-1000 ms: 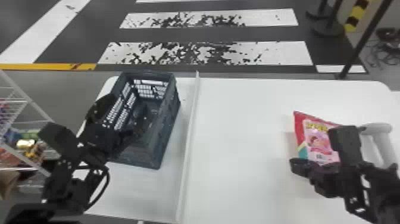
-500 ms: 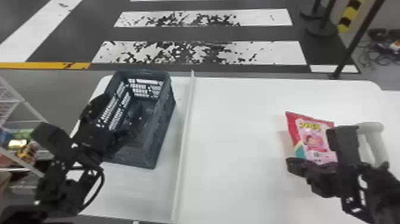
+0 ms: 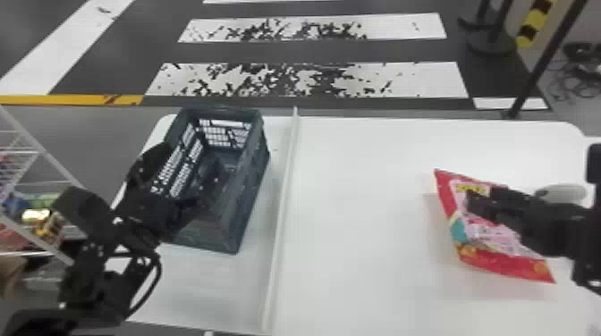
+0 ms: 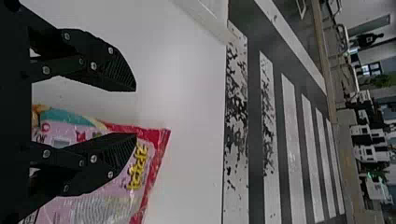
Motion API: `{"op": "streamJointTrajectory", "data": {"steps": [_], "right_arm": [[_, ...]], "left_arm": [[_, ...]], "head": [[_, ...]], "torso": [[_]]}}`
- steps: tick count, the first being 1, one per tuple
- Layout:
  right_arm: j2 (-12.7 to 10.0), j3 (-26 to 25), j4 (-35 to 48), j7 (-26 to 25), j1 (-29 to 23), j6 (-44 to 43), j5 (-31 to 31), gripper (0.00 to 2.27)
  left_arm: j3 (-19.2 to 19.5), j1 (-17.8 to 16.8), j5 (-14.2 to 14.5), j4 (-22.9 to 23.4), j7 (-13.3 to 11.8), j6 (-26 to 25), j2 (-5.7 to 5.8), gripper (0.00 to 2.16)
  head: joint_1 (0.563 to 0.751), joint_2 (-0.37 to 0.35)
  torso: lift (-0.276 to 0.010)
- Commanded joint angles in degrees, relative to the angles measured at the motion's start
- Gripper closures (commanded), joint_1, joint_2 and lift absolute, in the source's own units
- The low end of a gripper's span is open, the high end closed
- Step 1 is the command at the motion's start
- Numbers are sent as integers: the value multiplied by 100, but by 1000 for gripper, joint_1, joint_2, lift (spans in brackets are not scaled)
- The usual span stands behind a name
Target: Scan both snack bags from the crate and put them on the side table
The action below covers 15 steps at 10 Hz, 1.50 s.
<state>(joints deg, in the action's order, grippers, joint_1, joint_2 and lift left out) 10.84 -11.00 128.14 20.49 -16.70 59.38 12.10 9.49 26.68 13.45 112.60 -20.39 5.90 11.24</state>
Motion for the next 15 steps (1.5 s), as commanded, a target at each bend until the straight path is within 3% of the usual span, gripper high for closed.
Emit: {"op": "streamJointTrajectory", "data": {"steps": [1,3,6,9,12,13,14,15], "right_arm": [[49,-411,-307,-151,220,246,-340,16],[260,-781,-1204,-221,396,17,-437,33],[630,-842,-2452,-327,923,-563,-577,36],[1025,-587,-3480,-221,1530,-615,-683,36],[1183,-288,-4192,-63,1899,-668,-683,66],[1201,-209,-4403,-54,2031,-668,-718,157],[1210,-148,-4588,-45,2101,-809,-806,437],[1236,-104,-4684,16,2154,-809,-841,900]], "left_arm": [[9,4,0,7,0,29,19,90],[9,-31,0,-37,0,11,10,90],[9,-31,0,-54,0,29,-7,90],[53,-5,0,-54,0,29,-7,90],[62,-14,0,-72,0,46,-16,90],[62,-14,0,-72,0,46,-16,90],[62,4,9,-72,0,64,-7,90],[80,13,9,-72,0,64,1,90]], "head": [[695,33],[695,-82],[695,-183],[695,-225],[695,-236],[695,-234],[695,-232],[695,-233]], "torso": [[-87],[-87],[-87],[-87],[-87],[-87],[-87],[-87]]}}
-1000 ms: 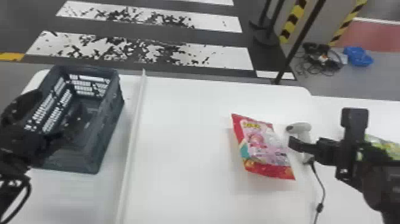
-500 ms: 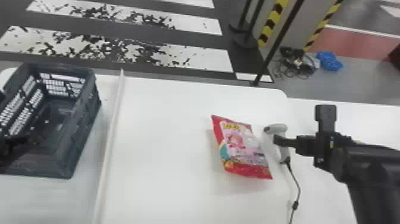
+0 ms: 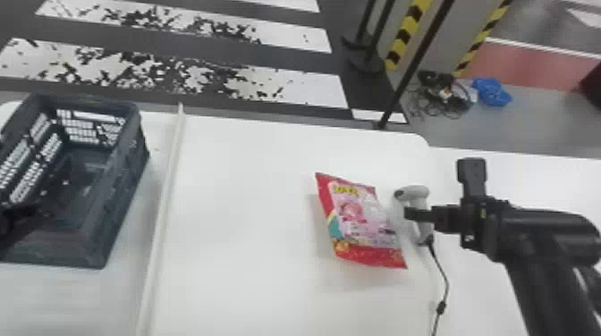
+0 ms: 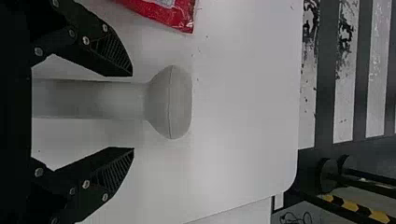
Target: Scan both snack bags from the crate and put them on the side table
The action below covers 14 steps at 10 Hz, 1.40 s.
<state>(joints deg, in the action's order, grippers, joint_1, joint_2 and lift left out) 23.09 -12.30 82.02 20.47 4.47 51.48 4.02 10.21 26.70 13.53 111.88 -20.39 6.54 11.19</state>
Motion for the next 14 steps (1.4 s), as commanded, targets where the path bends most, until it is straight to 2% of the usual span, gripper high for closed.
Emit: {"op": "streamJointTrajectory", "data": {"steps": [1,2,4,5,6,10,12,14], "right_arm": [[11,35,-151,9,80,-19,-50,1652],[11,79,-187,-26,106,-2,-85,2145],[20,52,-151,-17,89,-19,-41,2256],[20,0,60,-17,-8,86,11,2256],[3,-97,543,-17,-201,543,64,2256],[-164,-449,3250,-8,-1432,2565,73,2256],[-323,-493,4261,18,-1836,3180,73,2256],[-428,-378,4858,115,-2073,3479,64,2256]], "left_arm": [[8,11,9,0,0,18,14,90],[8,20,18,9,0,18,14,90],[8,29,18,9,0,18,14,90],[8,37,18,26,0,18,14,90],[8,46,18,44,0,18,14,90],[-1,20,9,53,0,18,6,90],[-10,20,9,53,0,18,6,90],[-1,20,9,44,0,18,6,90]], "head": [[695,-233],[695,-233],[695,-235],[695,-235],[695,-235],[695,-220],[695,-207],[695,-172]], "torso": [[-87],[-87],[-87],[-87],[-87],[-87],[-87],[-87]]}}
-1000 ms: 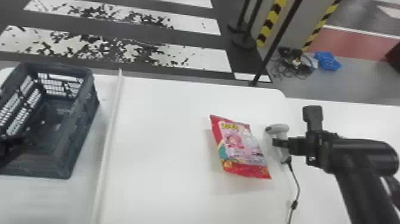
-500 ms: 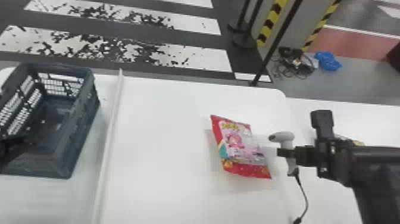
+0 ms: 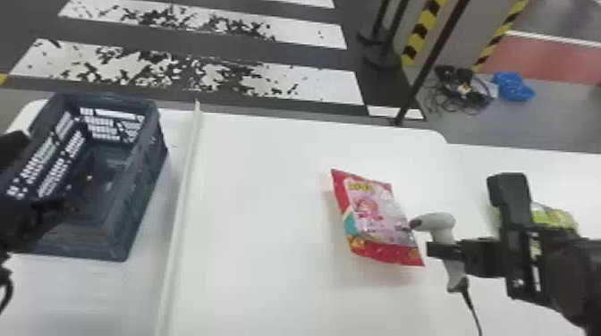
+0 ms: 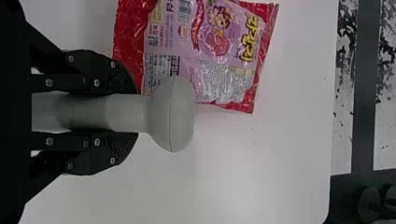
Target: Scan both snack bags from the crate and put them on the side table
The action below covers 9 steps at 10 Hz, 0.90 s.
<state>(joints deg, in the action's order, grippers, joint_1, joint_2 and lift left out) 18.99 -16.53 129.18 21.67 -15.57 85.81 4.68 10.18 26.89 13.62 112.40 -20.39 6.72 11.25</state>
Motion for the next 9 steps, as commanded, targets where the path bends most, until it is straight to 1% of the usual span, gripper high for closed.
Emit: {"op": "streamJointTrajectory", "data": {"steps": [1,2,4,6,9], "right_arm": [[-71,176,274,4,-78,81,-2,2256],[-132,299,388,13,-78,116,-2,2256],[-203,633,547,13,-52,239,-72,2256],[-282,932,547,4,18,274,-213,2256],[-317,1222,520,-31,247,345,-450,2256]], "left_arm": [[1,0,0,-8,0,0,0,90],[1,9,0,-8,0,0,0,90],[10,18,0,-8,0,0,0,90],[10,27,0,-8,0,0,0,90],[10,18,0,-25,0,0,0,90]], "head": [[695,-152],[695,-140],[695,-88],[695,-55],[695,-13]], "torso": [[-87],[-87],[-87],[-87],[-87]]}}
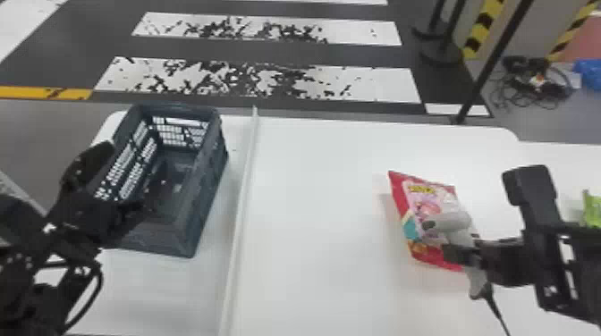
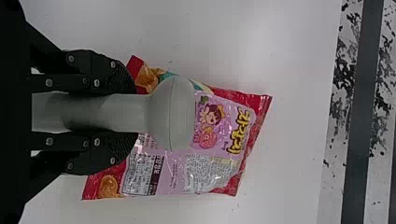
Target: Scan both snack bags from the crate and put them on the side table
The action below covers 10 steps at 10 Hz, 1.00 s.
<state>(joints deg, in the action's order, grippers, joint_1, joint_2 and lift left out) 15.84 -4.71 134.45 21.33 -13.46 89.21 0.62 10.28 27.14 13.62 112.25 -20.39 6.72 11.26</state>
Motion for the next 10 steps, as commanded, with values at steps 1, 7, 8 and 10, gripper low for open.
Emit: {"op": "streamJointTrajectory", "data": {"steps": [1,7,8,10], "right_arm": [[-2,67,-24,-6,63,22,-62,2256],[-2,-65,-59,-85,81,-48,-115,2256],[33,-347,-279,-85,204,-347,-27,2256],[191,-707,-1017,-32,441,-1050,52,2256]], "left_arm": [[9,2,0,-10,0,17,-1,90],[9,20,0,7,-9,53,-9,90],[35,37,0,16,-9,53,-1,90],[53,37,9,16,-9,53,-1,90]], "head": [[695,-9],[695,-7],[695,-14],[695,-62]], "torso": [[-87],[-87],[-87],[-87]]}}
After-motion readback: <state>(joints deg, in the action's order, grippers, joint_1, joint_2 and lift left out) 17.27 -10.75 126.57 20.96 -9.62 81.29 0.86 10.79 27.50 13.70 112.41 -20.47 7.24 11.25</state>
